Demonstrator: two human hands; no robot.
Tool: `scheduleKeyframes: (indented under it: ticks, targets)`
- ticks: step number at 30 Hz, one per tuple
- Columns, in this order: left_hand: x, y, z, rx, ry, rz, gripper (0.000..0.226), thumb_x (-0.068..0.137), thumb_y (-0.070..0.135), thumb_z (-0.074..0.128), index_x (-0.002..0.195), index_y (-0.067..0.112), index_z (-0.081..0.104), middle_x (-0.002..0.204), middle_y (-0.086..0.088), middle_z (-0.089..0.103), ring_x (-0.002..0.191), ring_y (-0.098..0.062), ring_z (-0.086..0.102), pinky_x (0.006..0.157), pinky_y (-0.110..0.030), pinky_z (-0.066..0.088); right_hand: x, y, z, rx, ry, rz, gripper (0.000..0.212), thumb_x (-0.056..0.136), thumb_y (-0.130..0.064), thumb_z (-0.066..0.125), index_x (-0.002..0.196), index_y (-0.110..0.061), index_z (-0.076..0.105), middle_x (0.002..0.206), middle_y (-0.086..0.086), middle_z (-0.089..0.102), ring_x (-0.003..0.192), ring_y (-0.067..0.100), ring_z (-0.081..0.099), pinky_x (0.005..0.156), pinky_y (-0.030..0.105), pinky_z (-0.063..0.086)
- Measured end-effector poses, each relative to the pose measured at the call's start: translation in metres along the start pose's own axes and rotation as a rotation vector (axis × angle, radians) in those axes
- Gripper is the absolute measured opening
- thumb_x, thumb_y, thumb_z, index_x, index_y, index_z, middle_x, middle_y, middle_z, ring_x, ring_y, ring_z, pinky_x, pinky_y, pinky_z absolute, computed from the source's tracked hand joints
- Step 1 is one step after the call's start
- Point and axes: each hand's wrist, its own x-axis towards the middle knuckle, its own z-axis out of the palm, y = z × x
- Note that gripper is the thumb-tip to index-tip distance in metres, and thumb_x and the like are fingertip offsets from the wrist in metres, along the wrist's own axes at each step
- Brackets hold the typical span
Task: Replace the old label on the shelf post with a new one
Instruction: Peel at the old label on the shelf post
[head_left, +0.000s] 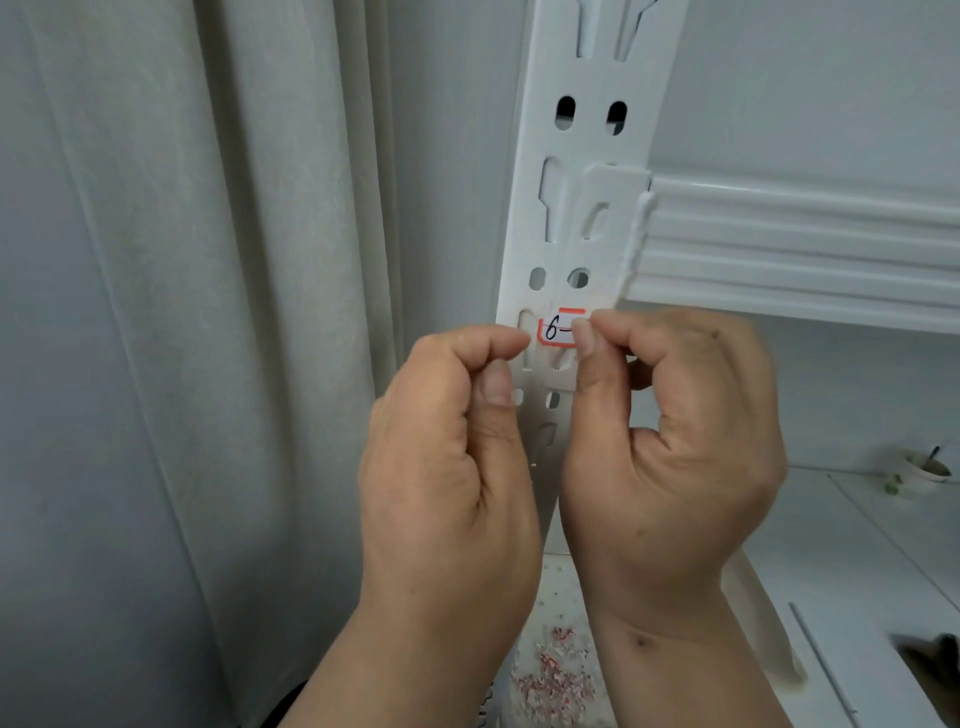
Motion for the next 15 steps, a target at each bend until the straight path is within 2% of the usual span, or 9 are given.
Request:
scheduleKeyframes:
  ticks: [6, 9, 11, 15]
  targets:
    - [-0.0044, 0.0038, 0.0001, -0.021, -0.019, -0.068, 0.013, 0.092, 0.039, 0.044, 0.098, 0.051, 0.046, 0.080, 0.026, 0.058, 0.074, -0.009, 0.057, 0.065, -0.011, 0.040, 0.0001, 0.0038, 0.0010, -0.026, -0.001, -0.029, 0.012, 0.089, -0.011, 0.065, 0.081, -0.006, 0.073, 0.078, 0.008, 0.065, 0.070, 0.025, 0.060, 0.062, 0.048, 0.049]
    - [-0.0039, 0.0065, -0.0005, -0.030, -0.028, -0.047, 0.019, 0.095, 0.027, 0.047, 0.098, 0.045, 0.046, 0.079, 0.022, 0.056, 0.069, -0.003, 0.054, 0.061, -0.011, 0.039, 0.0025, 0.0031, 0.0000, -0.055, -0.020, -0.025, 0.011, 0.089, -0.011, 0.065, 0.081, -0.008, 0.071, 0.079, 0.005, 0.066, 0.072, 0.023, 0.060, 0.068, 0.044, 0.048]
    - [-0.0039, 0.0086, -0.0016, -0.030, -0.033, -0.038, 0.022, 0.096, 0.021, 0.044, 0.097, 0.043, 0.046, 0.088, 0.017, 0.057, 0.069, -0.002, 0.054, 0.059, -0.011, 0.039, 0.0044, 0.0020, -0.0003, -0.074, -0.051, -0.021, 0.010, 0.089, -0.010, 0.063, 0.081, -0.009, 0.069, 0.079, 0.001, 0.064, 0.074, 0.019, 0.058, 0.071, 0.041, 0.046]
    - [-0.0063, 0.0087, -0.0037, -0.032, -0.046, -0.042, 0.021, 0.095, 0.025, 0.043, 0.100, 0.045, 0.046, 0.095, 0.017, 0.056, 0.082, 0.001, 0.056, 0.069, -0.008, 0.041, 0.0010, -0.0020, -0.0028, -0.044, -0.091, 0.014, 0.007, 0.088, -0.008, 0.061, 0.081, -0.008, 0.062, 0.081, -0.009, 0.052, 0.077, 0.014, 0.052, 0.068, 0.046, 0.047]
